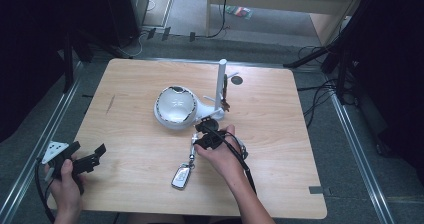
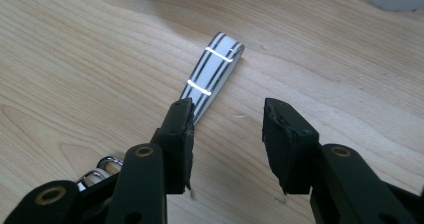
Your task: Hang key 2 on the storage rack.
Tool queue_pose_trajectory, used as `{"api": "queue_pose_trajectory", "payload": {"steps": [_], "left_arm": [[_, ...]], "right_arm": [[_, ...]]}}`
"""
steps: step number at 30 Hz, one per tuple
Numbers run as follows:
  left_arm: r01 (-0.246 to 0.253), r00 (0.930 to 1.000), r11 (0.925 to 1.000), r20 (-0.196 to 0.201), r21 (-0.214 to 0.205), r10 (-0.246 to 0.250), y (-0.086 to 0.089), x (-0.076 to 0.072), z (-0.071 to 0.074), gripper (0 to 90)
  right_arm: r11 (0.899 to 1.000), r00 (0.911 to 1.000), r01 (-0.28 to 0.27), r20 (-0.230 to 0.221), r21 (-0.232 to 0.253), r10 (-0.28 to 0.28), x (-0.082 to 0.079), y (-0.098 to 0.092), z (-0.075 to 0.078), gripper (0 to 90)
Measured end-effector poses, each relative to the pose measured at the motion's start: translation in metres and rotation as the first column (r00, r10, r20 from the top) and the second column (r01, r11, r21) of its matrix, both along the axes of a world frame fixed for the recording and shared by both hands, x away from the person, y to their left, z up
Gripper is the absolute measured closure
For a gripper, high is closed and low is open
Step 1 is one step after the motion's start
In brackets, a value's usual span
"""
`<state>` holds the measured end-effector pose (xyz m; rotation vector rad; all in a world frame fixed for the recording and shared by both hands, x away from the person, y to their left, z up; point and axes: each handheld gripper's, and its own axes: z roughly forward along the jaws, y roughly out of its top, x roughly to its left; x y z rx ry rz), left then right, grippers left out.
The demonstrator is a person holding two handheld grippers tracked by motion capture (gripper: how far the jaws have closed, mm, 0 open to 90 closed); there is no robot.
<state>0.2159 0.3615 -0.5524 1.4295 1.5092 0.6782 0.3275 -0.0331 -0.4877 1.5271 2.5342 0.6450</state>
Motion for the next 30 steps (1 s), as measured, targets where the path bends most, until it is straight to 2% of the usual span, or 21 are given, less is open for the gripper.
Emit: {"api": "queue_pose_trajectory", "payload": {"steps": [10,18,27,30], "left_arm": [[0.0,1.0,1.0,0.0,-0.001,0.0,0.0,0.0,0.0,0.0],[0.0,1.0,1.0,-0.001,-0.001,0.0,0.0,0.0,0.0,0.0],[0.0,1.0,1.0,-0.001,0.0,0.0,0.0,0.0,0.0,0.0],[0.0,1.0,1.0,-0.001,0.002,0.0,0.0,0.0,0.0,0.0]], "right_arm": [[1.0,0.9997,-0.01,-0.02,-0.001,0.01,0.001,0.013,-0.011,56.6],[1.0,0.9986,-0.001,-0.054,-0.008,0.001,0.003,0.019,-0.019,56.6],[1.0,0.998,-0.004,-0.063,-0.019,0.003,0.004,0.026,-0.025,57.0],[1.0,0.9984,-0.001,-0.057,-0.022,0.0,0.005,0.026,-0.025,59.9]]}}
